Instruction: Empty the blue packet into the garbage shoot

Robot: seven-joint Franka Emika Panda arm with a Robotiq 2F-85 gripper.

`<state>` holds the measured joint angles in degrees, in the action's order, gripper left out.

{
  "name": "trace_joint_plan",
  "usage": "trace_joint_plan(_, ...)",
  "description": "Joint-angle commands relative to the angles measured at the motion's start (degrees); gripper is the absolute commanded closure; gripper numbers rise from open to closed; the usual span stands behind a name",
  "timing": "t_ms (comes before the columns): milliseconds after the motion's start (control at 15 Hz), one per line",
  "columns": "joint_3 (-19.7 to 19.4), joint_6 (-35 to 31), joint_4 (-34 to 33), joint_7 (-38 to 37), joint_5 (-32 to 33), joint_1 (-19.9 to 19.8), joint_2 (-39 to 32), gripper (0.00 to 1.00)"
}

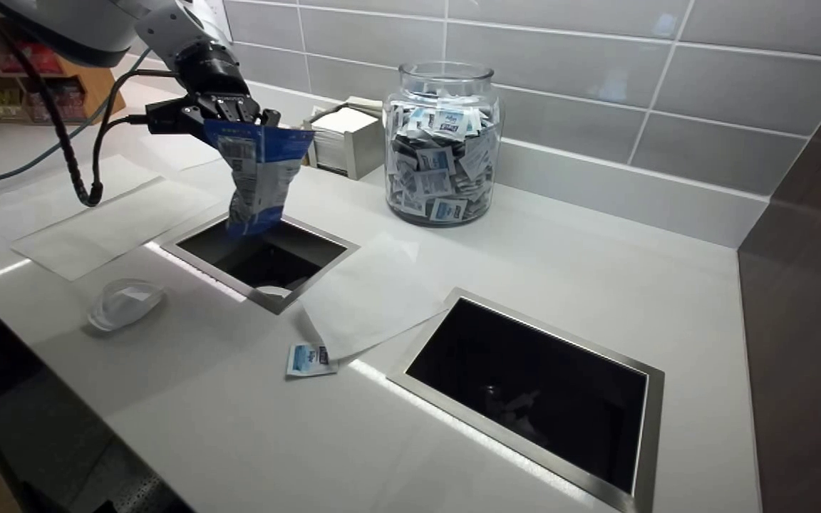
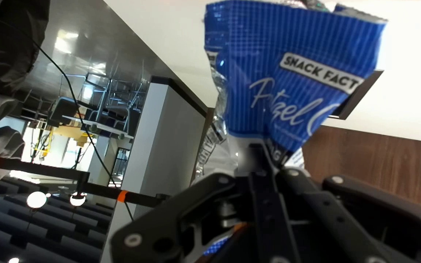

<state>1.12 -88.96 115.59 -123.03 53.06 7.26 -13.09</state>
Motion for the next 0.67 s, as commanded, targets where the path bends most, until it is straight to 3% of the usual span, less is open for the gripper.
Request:
trace_joint_plan(0, 1.1, 5.8, -1.5, -2.1, 3.0, 1.1, -1.7, 1.0)
trace_joint_plan(600, 2.6, 16.3, -5.7, -2.7, 5.6, 2.7, -5.6, 1.0)
